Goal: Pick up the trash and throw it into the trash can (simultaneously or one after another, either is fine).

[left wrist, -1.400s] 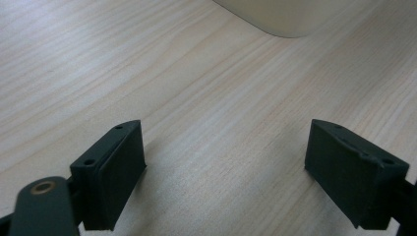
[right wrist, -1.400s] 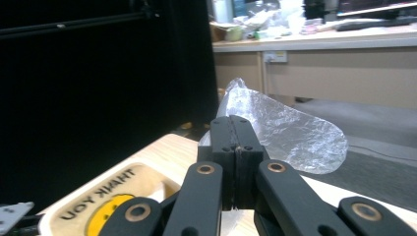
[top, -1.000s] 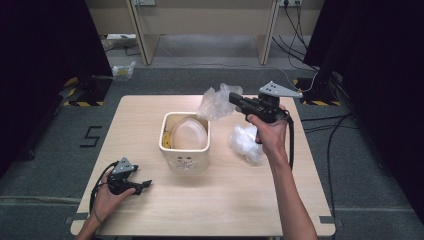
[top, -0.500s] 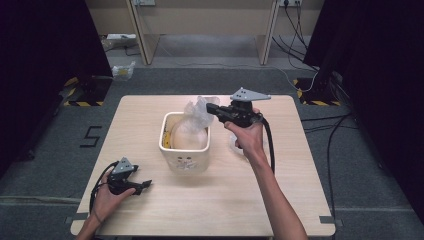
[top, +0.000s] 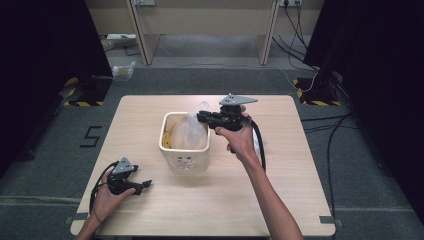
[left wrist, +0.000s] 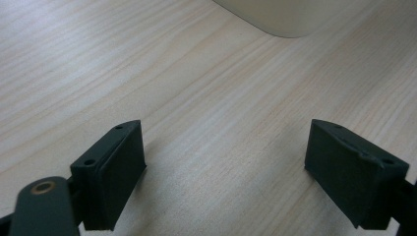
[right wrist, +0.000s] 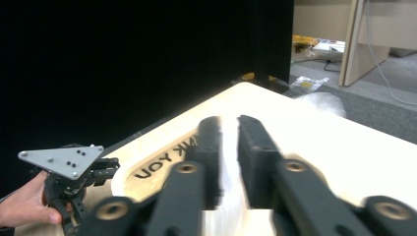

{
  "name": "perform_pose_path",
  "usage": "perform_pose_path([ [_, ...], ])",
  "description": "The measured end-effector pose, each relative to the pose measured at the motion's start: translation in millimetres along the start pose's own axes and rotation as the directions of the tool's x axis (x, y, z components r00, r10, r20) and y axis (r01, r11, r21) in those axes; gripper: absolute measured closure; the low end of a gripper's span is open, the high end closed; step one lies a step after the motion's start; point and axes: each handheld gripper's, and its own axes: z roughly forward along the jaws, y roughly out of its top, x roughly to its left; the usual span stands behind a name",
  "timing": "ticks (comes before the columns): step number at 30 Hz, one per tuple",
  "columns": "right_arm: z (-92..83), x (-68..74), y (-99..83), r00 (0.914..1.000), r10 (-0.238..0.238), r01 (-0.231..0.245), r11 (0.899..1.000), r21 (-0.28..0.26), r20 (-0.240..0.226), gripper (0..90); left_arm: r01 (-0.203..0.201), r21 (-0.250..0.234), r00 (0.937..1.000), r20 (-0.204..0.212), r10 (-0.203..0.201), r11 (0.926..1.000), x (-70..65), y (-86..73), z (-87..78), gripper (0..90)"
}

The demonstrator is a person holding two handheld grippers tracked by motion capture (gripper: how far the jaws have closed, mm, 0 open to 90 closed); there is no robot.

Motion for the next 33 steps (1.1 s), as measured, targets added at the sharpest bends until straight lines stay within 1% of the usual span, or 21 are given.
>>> perform_pose_path([
  [3, -0.6, -1.3, -0.6, 0.9999, 0.008, -0.009, 1.000, 0.006, 0.009, 65.4, 0.000, 0.000, 1.0000, 0.000, 0.000, 1.0000, 0.0, 0.0, 0.0, 14.2],
  [8, -7.1, -3.3, 1.9, 0.9997, -0.001, 0.001, 1.000, -0.001, 0.025, 64.8, 0.001, -0.001, 1.0000, 0.000, -0.001, 1.0000, -0.1, 0.0, 0.1, 14.2],
  [12, -14.7, -11.5, 0.8, 0.9971, -0.006, 0.005, 1.000, 0.011, 0.075, 62.6, 0.001, 0.000, 1.0000, 0.000, -0.001, 1.0000, 0.0, 0.0, 0.0, 14.2],
  [14, -19.2, -16.9, -1.6, 0.9945, -0.001, -0.001, 1.000, 0.015, 0.105, 61.4, 0.000, 0.000, 1.0000, 0.000, 0.000, 1.0000, 0.0, 0.0, 0.0, 14.2],
  [15, -24.4, -22.2, -4.4, 0.9922, 0.012, -0.015, 1.000, 0.020, 0.124, 60.1, 0.000, 0.000, 1.0000, 0.000, 0.000, 1.0000, 0.0, 0.0, 0.0, 14.3],
  [16, -24.4, -22.2, -4.4, 0.9922, 0.012, -0.015, 1.000, 0.020, 0.124, 60.1, 0.000, 0.000, 1.0000, 0.000, 0.000, 1.0000, 0.0, 0.0, 0.0, 14.3],
  [17, -28.5, -26.8, -6.7, 0.9897, 0.015, -0.018, 1.000, 0.018, 0.142, 59.2, 0.000, 0.000, 1.0000, 0.000, 0.000, 1.0000, 0.0, 0.0, 0.0, 14.2],
  [19, -30.8, -29.2, -8.1, 0.9888, 0.017, -0.020, 1.000, 0.018, 0.148, 58.6, 0.000, 0.000, 1.0000, 0.000, 0.000, 1.0000, 0.1, 0.0, 0.0, 14.2],
  [23, -39.0, -37.0, -13.8, 0.9813, 0.025, -0.031, 0.999, 0.028, 0.191, 54.5, 0.000, 0.000, 1.0000, 0.000, 0.000, 1.0000, 0.0, 0.0, 0.0, 14.2],
  [25, -41.9, -39.9, -16.4, 0.9750, 0.020, -0.029, 0.999, 0.040, 0.221, 52.8, 0.000, 0.000, 1.0000, 0.000, 0.000, 1.0000, 0.0, 0.0, 0.0, 14.2],
  [26, -44.1, -43.1, -19.8, 0.9694, 0.016, -0.029, 0.998, 0.052, 0.245, 51.3, 0.001, 0.000, 1.0000, 0.000, -0.001, 1.0000, 0.0, 0.0, 0.0, 14.2],
  [31, -48.7, -49.8, -27.9, 0.9600, 0.022, -0.041, 0.997, 0.062, 0.279, 48.7, 0.001, 0.000, 1.0000, 0.000, -0.001, 1.0000, 0.0, 0.0, 0.0, 14.2],
  [32, -50.4, -52.0, -30.1, 0.9548, 0.018, -0.041, 0.997, 0.069, 0.297, 47.3, 0.001, 0.000, 1.0000, 0.000, -0.001, 1.0000, 0.0, 0.0, 0.0, 14.2],
  [33, -51.0, -52.9, -31.2, 0.9517, 0.020, -0.044, 0.997, 0.070, 0.306, 46.2, 0.000, 0.000, 1.0000, 0.000, 0.000, 1.0000, 0.0, 0.0, 0.1, 14.2],
])
